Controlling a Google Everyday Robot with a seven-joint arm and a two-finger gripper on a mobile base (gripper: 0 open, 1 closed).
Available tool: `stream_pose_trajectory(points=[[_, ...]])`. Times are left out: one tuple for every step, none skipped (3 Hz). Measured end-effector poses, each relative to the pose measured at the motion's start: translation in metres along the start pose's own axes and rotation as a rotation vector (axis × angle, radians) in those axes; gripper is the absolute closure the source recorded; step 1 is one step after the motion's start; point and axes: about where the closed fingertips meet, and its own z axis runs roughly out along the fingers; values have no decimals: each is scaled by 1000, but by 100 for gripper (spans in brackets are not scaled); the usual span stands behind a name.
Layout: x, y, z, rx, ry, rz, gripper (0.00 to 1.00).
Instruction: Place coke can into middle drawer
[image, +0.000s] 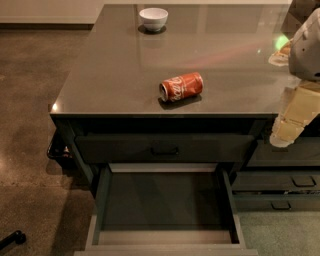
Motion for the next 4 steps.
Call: stream_pose_trajectory(points=[[0,0,0,0,0,0,0],[-8,-21,21,1,-40,-34,0],[-11,-66,55,20,-62,-58,0],[-11,-66,55,20,-62,-58,0]])
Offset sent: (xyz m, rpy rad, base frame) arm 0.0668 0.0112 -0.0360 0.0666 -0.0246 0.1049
